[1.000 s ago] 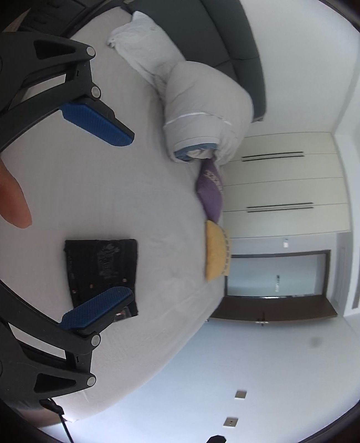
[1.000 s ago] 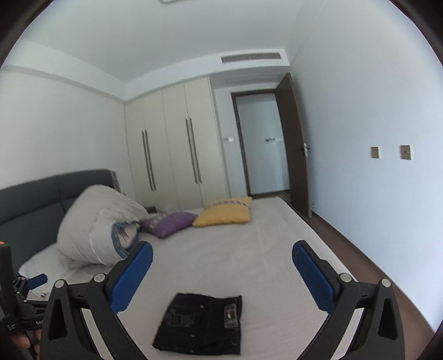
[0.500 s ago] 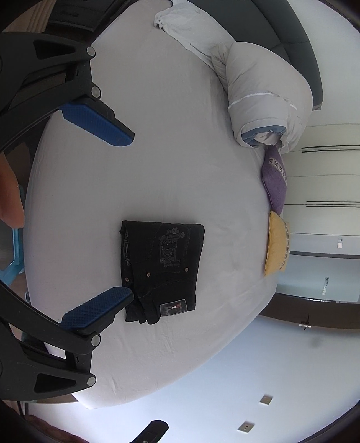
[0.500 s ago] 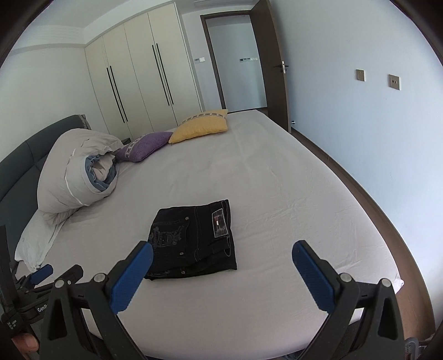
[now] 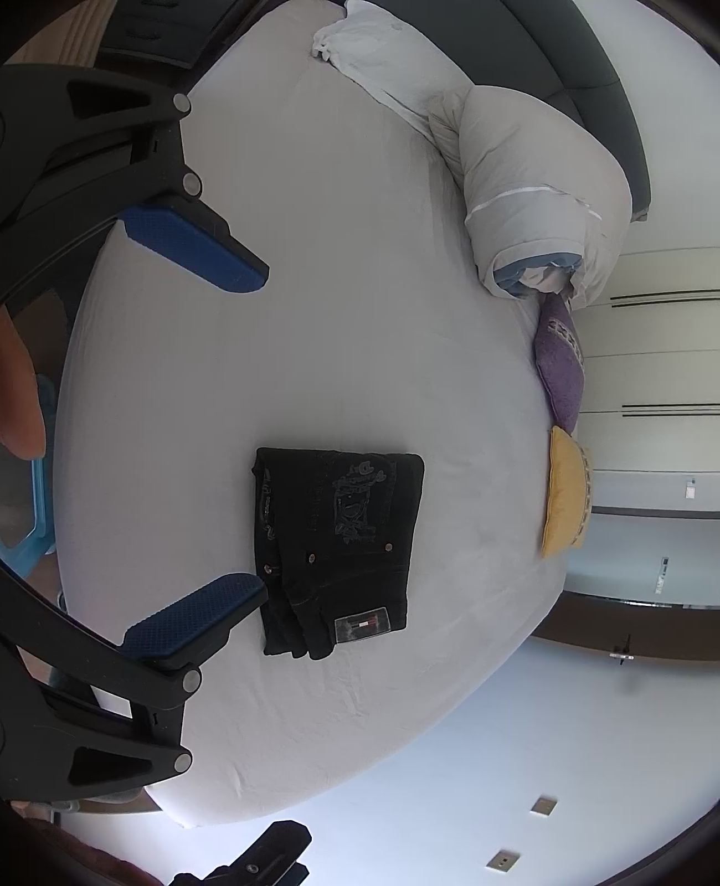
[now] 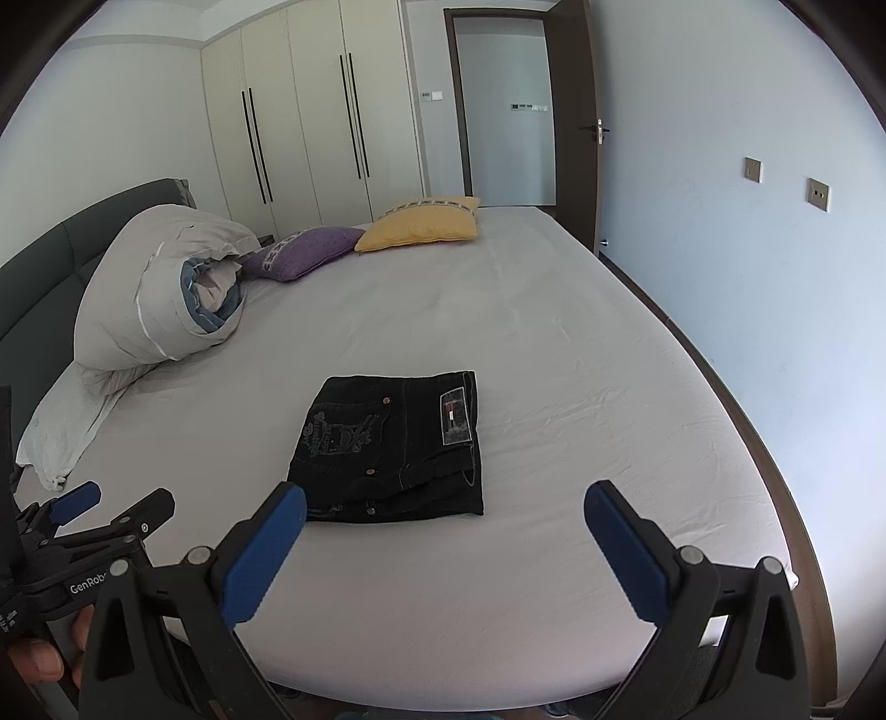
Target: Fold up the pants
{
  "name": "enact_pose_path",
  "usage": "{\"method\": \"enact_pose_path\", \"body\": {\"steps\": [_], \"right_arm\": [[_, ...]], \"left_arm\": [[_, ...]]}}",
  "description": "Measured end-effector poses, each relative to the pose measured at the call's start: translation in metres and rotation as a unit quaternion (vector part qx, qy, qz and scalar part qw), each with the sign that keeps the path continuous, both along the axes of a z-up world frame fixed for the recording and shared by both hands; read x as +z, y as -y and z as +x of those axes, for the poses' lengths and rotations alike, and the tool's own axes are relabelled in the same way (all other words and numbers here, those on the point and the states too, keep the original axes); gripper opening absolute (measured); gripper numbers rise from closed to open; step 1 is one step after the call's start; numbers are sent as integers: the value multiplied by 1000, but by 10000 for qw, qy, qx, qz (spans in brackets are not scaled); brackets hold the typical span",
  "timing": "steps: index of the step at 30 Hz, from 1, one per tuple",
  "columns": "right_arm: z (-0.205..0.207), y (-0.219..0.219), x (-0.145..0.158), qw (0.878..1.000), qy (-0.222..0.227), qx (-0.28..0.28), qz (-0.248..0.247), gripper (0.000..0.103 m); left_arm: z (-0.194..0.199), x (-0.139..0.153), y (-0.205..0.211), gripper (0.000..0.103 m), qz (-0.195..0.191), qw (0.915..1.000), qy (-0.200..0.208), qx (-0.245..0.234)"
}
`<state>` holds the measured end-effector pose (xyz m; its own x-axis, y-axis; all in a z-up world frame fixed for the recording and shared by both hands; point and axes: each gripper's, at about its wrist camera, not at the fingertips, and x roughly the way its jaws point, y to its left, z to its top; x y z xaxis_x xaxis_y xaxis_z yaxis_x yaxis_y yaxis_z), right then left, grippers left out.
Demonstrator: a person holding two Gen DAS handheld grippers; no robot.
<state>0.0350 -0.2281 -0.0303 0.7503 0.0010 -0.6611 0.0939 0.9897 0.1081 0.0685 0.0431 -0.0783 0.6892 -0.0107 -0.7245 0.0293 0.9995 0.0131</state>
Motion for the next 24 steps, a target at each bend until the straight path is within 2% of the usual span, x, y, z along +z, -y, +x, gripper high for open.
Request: {"method": "enact_pose_path", "body": {"steps": [24], "right_arm": [[5, -8, -10, 9998, -163, 63, 86, 103]], "left_arm": [[6, -11, 1, 103, -48, 9999, -116, 6]]}}
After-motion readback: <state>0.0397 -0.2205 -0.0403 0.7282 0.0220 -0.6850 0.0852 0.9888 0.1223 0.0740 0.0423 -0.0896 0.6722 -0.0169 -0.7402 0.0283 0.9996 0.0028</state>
